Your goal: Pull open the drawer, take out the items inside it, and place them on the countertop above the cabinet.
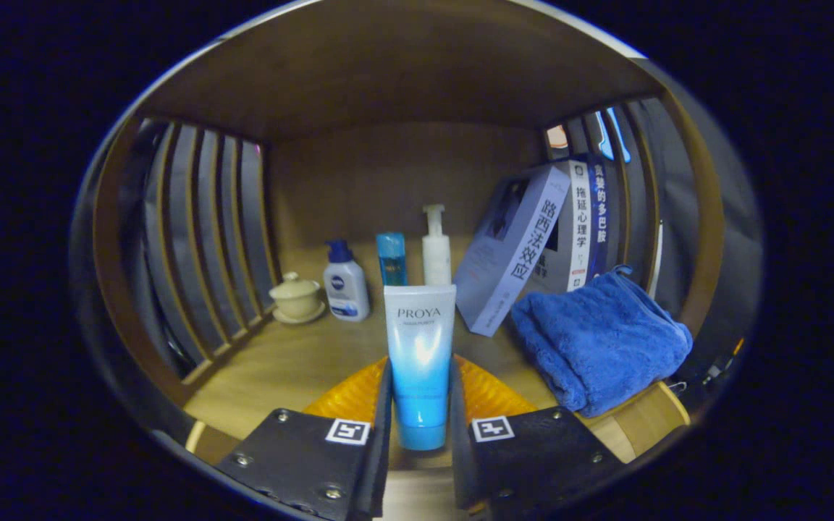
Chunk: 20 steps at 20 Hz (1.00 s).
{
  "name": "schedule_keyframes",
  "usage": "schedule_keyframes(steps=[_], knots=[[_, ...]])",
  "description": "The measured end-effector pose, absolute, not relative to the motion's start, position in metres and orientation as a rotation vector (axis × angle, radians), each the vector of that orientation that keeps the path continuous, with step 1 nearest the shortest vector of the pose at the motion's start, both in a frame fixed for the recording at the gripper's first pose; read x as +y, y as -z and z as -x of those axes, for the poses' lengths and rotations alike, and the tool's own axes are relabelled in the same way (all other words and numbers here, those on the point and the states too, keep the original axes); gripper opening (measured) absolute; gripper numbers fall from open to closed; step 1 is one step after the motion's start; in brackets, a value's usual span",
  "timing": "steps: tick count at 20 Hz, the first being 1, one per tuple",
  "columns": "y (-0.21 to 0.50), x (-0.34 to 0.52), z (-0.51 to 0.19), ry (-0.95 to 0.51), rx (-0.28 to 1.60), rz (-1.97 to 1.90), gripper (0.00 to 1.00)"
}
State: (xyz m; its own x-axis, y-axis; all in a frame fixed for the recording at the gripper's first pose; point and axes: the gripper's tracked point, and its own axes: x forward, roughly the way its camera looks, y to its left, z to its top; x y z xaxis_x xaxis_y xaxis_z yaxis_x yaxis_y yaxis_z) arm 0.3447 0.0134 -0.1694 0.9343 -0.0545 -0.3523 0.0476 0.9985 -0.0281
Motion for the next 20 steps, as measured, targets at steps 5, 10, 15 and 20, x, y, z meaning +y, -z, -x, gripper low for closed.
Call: schedule_keyframes(steps=[5,10,15,20], knots=[[0.179,0.008,-0.36,0.089,0.345,0.039,0.38],[0.194,0.005,-0.356,0.102,0.383,0.083,0.42],[0.172,0.002,-0.325,0.091,0.369,0.128,1.0],[0.149,0.007,-0.277,0.032,0.361,0.096,1.0]])
